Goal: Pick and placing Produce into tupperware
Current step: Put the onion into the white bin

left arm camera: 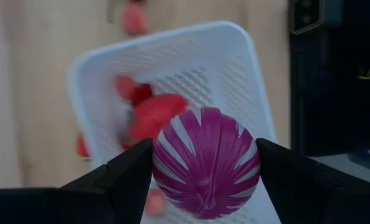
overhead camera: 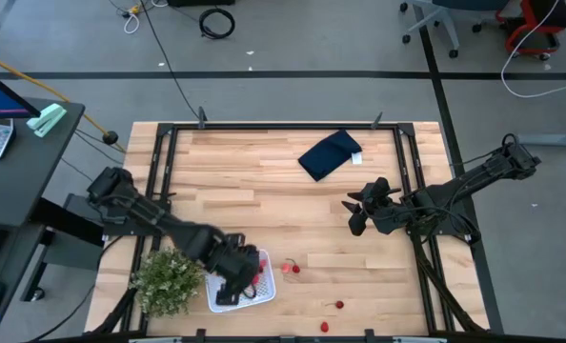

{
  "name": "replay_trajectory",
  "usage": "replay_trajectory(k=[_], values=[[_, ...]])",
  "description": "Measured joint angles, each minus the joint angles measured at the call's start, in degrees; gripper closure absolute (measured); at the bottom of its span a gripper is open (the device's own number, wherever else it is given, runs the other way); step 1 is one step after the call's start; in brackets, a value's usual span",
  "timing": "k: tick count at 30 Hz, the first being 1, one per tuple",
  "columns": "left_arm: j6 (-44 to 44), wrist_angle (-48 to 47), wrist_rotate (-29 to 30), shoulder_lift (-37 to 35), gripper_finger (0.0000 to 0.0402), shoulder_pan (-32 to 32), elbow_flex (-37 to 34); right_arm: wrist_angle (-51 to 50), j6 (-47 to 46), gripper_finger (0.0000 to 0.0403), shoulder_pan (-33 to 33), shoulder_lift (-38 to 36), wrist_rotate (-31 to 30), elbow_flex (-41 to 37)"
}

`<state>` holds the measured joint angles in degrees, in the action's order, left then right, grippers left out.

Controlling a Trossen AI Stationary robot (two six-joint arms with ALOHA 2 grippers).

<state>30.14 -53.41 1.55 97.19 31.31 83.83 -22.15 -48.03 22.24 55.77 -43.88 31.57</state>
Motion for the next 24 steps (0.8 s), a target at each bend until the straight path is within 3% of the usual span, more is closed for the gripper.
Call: replay_trajectory(k=[7, 15, 24], values=[[2.2, 2.0, 2.8, 2.6, 0.0125, 4.4, -3.1, 0.1, 0.0, 0.0243, 0.0, 0.0, 0.0, 0.0], [0.4, 4.0, 3.2, 7.1, 0.0125, 3.3, -3.8, 0.1, 0.1, 0.0243, 0.0, 0.0, 0.0, 0.0], [-1.1, 4.3, 2.7, 7.4, 0.0125, 2.5, -3.8, 0.1, -3.1, 0.0243, 0.0, 0.0, 0.0, 0.0]])
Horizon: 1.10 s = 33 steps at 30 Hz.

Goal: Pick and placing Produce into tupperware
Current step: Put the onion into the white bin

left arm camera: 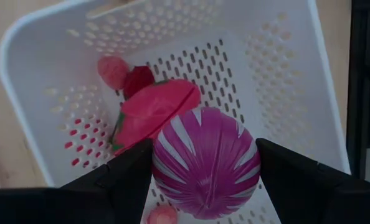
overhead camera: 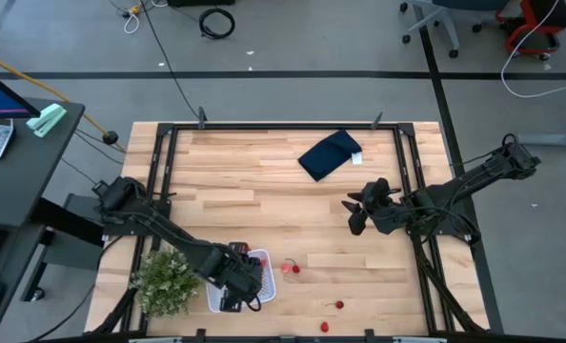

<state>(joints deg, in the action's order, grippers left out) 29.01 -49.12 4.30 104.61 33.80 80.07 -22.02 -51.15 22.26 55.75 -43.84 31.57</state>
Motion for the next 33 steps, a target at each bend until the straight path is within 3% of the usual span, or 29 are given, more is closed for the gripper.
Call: replay_trajectory(k=[11, 27, 33], values=[[-3.1, -0.7, 1.0, 2.3, 0.0124, -0.2, 0.0, 0.6, -11.6, 0.0243, 0.7, 1.0, 5.8, 0.0], [-10.1, -1.0, 1.0, 3.6, 0.0124, -0.3, 3.0, 2.0, -13.5, 0.0243, 5.2, 4.2, 6.0, 0.0], [-12.3, 5.7, 1.0, 3.6, 0.0124, -0.3, 3.6, 2.1, -11.9, 0.0243, 4.9, 3.3, 5.9, 1.0]])
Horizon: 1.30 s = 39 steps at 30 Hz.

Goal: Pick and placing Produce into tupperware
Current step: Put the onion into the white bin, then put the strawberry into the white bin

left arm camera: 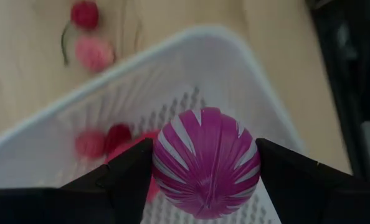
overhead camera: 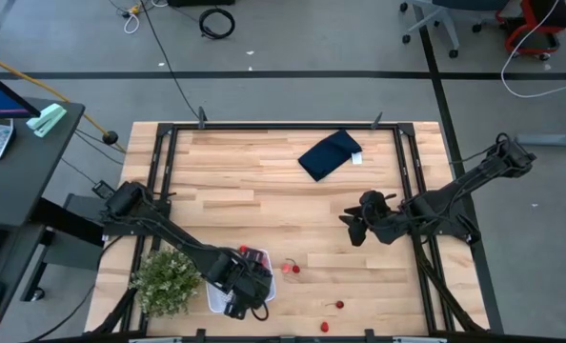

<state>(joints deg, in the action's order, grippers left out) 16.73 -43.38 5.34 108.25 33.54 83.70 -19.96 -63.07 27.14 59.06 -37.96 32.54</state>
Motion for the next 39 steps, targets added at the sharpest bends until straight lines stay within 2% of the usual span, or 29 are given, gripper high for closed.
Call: replay_trajectory(k=[7, 22, 27, 35, 39], values=[[3.6, 6.2, 1.1, 1.1, 0.0124, -1.6, -0.4, -0.1, 0.2, 0.0243, 0.0, 0.0, 0.2, 1.4], [3.7, 7.5, 1.5, 1.6, 0.0124, -5.6, -0.5, -0.1, 0.2, 0.0243, 0.1, 0.1, 0.8, 2.0], [6.6, 8.8, 1.5, 1.6, 0.0122, -6.1, -0.5, -0.1, 0.2, 0.0243, 0.1, 0.1, 0.8, 1.9], [7.1, 7.2, 1.3, 1.6, 0.0089, -6.1, -0.5, -0.1, 0.2, 0.0243, 0.1, 0.1, 0.8, 1.9], [11.3, 5.3, -0.5, 1.6, 0.0068, -6.1, -0.5, -0.1, 0.2, 0.0243, 0.1, 0.1, 0.8, 1.9]])
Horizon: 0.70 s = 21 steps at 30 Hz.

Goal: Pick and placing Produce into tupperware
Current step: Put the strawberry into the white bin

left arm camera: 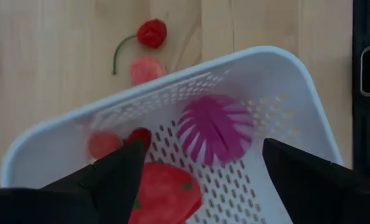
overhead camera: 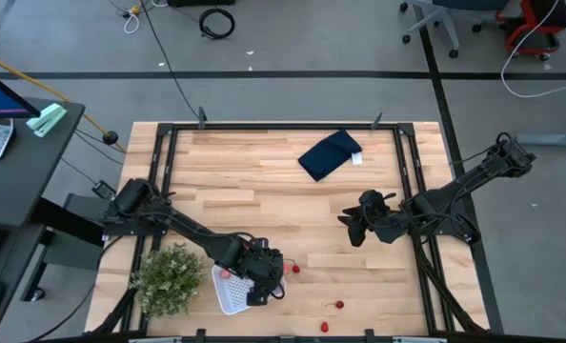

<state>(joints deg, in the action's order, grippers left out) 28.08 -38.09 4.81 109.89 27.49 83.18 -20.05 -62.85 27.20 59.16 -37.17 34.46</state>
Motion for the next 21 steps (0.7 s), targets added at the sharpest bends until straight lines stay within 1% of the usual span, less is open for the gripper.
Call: replay_trajectory(k=[4, 10, 11, 13, 15, 17, 19, 21], values=[[1.1, 0.4, -0.1, 0.0, 0.0059, 0.3, 0.0, 0.0, 0.0, 0.0243, 0.0, 0.0, 0.0, 0.0], [1.3, 0.2, -0.3, 0.0, 0.0067, 0.0, 0.2, 0.0, 0.1, 0.0243, 0.0, 0.0, 0.0, 0.0], [1.3, -1.1, -1.0, -0.1, 0.0069, -0.1, 0.8, 0.0, 0.1, 0.0243, 0.0, 0.0, 0.0, 0.0], [0.5, -3.9, -4.6, -0.3, 0.0074, -0.5, 3.2, 0.0, 0.1, 0.0243, 0.0, 0.0, 0.0, 0.0], [-1.6, -9.9, -8.6, -0.4, 0.0078, -1.1, 7.0, 0.0, 0.1, 0.0243, 0.0, 0.0, 0.0, 0.0], [-4.6, -18.6, -10.3, -0.4, 0.0082, -1.7, 11.8, 0.0, 0.4, 0.0243, 0.0, 0.0, 0.0, 0.0], [-7.9, -27.1, -10.2, -0.5, 0.0085, -2.6, 16.4, 0.0, 1.4, 0.0243, 0.0, 0.0, 0.0, 0.0], [-10.3, -35.6, -7.3, -0.5, 0.0088, -3.7, 20.6, 0.0, 2.6, 0.0243, 0.0, 0.0, 0.0, 0.0]])
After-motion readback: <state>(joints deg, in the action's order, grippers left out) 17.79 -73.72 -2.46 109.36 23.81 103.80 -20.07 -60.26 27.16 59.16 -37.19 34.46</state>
